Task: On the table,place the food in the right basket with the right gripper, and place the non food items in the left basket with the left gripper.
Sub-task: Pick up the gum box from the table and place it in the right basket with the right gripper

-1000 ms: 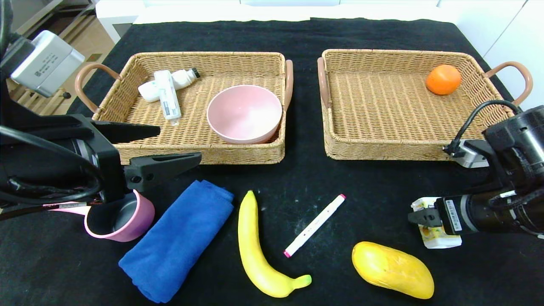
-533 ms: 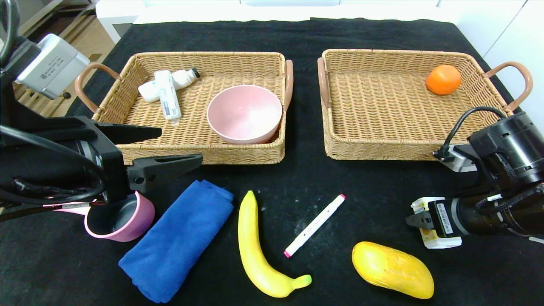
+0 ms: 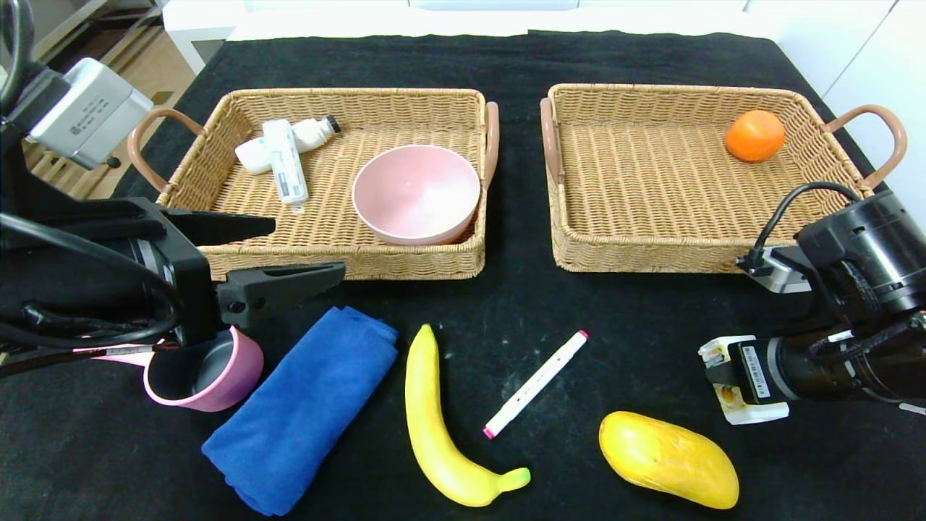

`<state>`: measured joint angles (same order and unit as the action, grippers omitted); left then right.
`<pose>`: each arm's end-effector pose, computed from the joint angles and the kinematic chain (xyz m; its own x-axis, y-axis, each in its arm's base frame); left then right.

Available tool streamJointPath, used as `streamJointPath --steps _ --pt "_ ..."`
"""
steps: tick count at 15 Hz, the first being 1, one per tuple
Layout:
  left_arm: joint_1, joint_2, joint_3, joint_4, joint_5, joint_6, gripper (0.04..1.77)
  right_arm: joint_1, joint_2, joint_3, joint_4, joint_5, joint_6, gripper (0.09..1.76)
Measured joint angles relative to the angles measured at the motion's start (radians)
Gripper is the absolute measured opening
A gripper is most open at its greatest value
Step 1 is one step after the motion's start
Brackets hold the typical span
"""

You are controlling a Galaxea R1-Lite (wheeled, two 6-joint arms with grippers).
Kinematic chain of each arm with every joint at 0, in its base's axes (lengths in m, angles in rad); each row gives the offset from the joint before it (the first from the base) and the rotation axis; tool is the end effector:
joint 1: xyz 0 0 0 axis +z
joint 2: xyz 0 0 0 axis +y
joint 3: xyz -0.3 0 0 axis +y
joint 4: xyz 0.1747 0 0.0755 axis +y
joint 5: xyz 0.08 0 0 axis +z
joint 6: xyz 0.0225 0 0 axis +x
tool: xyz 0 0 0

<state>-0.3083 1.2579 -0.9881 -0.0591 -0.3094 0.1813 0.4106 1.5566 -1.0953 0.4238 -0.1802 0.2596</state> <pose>0.1841 -0.0658 0.2904 0.7951 -0.5728 -0.1992 0.5993 0.7924 0.1137 0.2313 0.0963 0.2108 0.6427 0.0843 -0.7614 -0.0968 0.9949 0.0285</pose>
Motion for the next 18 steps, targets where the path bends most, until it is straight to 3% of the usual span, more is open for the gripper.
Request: streamJointPath --steps 8,18 --pt "0.000 0.000 0.001 0.000 0.000 0.000 1.72 0.003 -0.043 -0.031 0.025 -0.001 -0.004 0.81" --pt "0.001 -0.005 0.002 0.000 0.000 0.000 1.72 -0.033 -0.060 -0.420 0.172 -0.003 -0.040 0.81"
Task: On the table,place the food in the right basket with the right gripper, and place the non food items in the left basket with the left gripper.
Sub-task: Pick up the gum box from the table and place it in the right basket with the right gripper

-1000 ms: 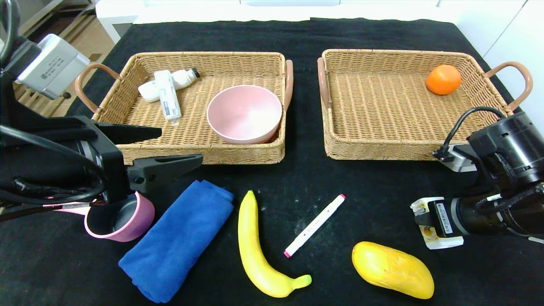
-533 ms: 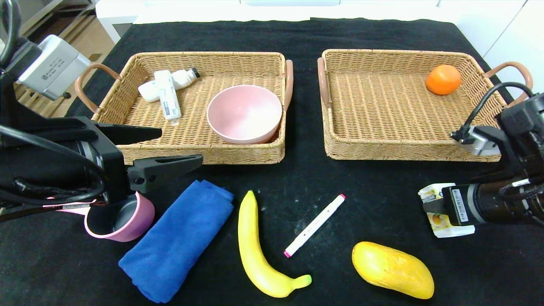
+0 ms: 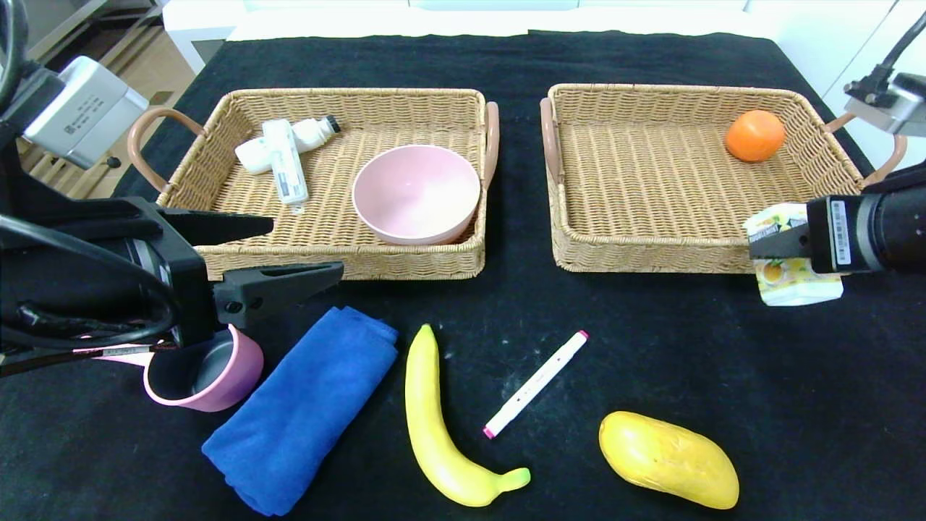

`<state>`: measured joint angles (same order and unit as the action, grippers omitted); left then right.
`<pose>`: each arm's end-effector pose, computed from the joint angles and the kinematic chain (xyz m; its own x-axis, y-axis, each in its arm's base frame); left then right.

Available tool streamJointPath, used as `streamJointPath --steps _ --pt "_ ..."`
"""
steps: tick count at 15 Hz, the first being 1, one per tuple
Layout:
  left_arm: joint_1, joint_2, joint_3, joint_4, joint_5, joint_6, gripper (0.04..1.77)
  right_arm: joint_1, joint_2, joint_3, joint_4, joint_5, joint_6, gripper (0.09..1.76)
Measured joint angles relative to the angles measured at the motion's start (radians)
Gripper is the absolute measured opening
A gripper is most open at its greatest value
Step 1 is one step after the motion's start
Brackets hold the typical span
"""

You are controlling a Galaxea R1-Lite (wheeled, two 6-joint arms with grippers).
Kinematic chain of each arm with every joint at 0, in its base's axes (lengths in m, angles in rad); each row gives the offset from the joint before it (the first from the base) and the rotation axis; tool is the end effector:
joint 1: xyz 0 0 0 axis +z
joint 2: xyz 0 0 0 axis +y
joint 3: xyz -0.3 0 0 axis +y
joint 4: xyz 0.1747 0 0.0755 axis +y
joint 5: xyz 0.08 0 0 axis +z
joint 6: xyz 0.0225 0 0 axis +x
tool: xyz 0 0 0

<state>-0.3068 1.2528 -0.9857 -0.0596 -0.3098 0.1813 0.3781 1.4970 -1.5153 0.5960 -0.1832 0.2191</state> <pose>0.1828 -0.0651 0.2908 0.7964 -0.5721 -0.1962 0.5981 0.7932 0.1147 0.2215 0.0836 0.3221 0.8328 0.1348 -0.5370 -0.1055 0.9908 0.0850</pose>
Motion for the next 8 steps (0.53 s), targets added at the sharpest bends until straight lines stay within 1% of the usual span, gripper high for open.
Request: streamJointPath --steps 8 --pt "0.000 -0.002 0.000 0.000 0.000 0.000 1.72 -0.092 0.198 -0.326 -0.013 0.001 -0.015 0.81"
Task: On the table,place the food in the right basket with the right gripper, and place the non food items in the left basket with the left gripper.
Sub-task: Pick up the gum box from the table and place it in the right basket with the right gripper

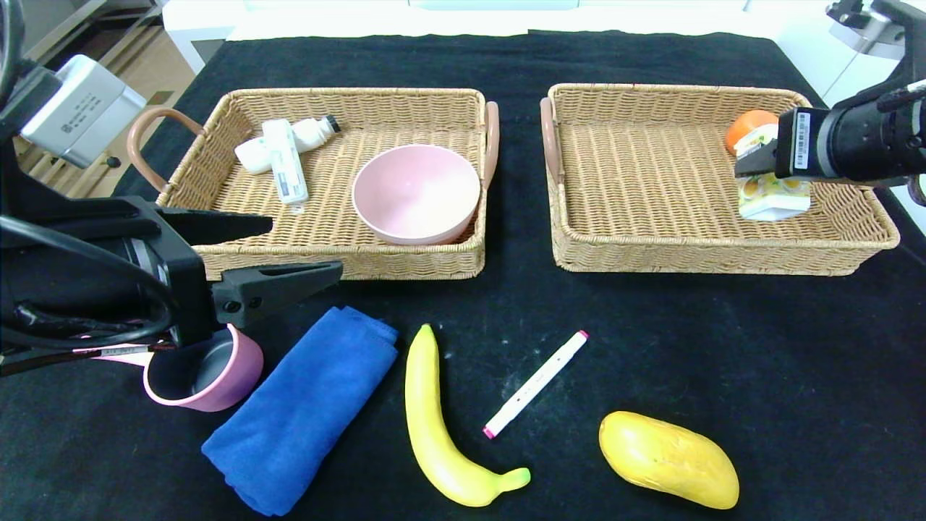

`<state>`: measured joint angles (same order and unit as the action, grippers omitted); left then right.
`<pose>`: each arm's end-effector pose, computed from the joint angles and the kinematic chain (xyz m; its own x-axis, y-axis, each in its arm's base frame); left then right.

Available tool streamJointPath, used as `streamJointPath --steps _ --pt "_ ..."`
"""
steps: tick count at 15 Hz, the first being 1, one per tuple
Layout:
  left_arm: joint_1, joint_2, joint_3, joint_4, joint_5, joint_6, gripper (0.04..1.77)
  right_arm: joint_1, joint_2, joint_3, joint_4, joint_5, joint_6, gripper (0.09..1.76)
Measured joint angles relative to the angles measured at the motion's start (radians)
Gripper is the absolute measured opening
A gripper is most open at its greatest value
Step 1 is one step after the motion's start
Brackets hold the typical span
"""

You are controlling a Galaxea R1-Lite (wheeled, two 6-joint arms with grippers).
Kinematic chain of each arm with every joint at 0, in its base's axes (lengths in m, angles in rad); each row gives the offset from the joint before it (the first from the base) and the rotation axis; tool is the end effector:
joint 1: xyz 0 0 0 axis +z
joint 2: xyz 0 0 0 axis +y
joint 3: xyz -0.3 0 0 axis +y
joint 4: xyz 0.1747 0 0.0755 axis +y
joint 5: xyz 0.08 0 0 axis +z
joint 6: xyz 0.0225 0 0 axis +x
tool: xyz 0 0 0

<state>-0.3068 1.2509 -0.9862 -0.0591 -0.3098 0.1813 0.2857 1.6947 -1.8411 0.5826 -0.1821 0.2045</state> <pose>0.1822 -0.0649 0.2912 0.7967 -0.5722 -0.1944 0.5979 0.7933 0.1153 0.2808 0.0782 0.3547 0.9063 0.0775 -0.4155 -0.0349 0.9934 0.1091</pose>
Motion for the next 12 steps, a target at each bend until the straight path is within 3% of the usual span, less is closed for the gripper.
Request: streamJointPath --steps 3,12 --pt "0.000 0.000 0.000 0.000 0.000 0.000 1.72 -0.043 0.090 -0.102 -0.034 0.003 0.002 0.81" --pt "-0.003 0.004 0.001 0.000 -0.001 0.000 1.72 -0.109 0.296 -0.123 -0.414 0.013 0.004 0.81"
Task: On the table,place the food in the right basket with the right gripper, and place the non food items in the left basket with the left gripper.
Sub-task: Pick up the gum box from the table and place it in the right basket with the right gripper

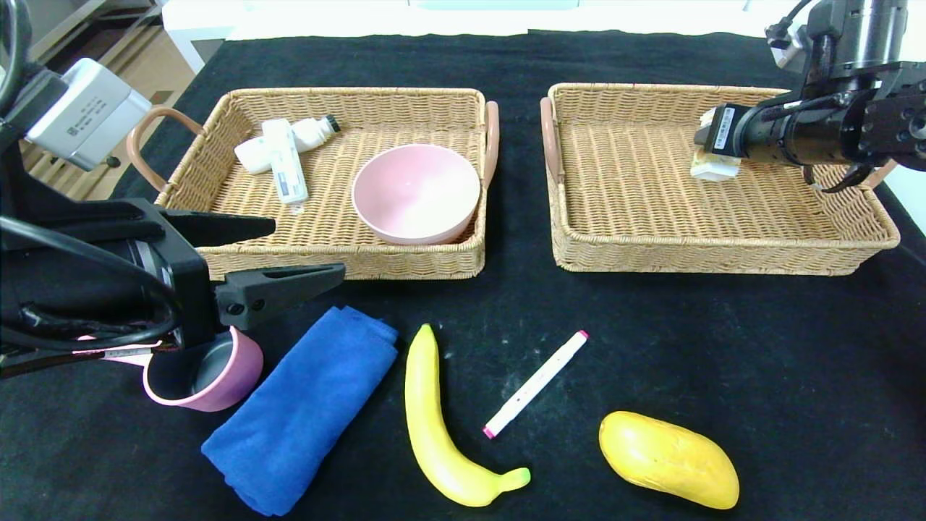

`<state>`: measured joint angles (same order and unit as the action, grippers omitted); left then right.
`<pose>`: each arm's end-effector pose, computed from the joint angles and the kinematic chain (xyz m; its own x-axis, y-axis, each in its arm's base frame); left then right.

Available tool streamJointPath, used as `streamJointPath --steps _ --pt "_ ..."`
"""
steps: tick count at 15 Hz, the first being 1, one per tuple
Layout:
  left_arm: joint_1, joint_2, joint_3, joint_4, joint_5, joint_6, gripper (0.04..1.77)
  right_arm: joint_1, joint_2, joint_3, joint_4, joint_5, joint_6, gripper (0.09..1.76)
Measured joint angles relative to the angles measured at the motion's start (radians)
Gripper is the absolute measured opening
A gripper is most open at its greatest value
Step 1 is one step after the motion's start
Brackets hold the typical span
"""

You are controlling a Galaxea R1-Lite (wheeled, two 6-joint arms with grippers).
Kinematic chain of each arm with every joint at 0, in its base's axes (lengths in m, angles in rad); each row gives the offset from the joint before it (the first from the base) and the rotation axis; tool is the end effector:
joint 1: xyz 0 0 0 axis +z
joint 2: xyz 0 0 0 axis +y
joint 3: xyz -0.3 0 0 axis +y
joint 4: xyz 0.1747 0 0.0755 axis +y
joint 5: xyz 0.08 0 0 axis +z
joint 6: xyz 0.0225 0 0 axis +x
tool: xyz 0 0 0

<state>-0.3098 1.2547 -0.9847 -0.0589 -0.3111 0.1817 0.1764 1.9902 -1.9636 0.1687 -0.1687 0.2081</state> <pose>0.1831 -0.0658 0.2901 0.7932 -0.5753 -0.1995 0.6019 0.7905 0.1136 0.3935 0.0663 0.3250 0.9815 0.0044 -0.1913 0.0289 0.9849 0.1708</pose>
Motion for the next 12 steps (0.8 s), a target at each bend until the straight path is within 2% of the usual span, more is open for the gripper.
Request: streamJointPath --steps 7,12 --pt "0.000 0.000 0.000 0.000 0.000 0.000 1.72 0.000 0.031 0.000 -0.024 -0.003 -0.007 0.81" --pt "0.000 -0.001 0.000 0.000 0.000 0.000 1.72 -0.002 0.030 0.000 -0.024 -0.002 -0.010 1.21"
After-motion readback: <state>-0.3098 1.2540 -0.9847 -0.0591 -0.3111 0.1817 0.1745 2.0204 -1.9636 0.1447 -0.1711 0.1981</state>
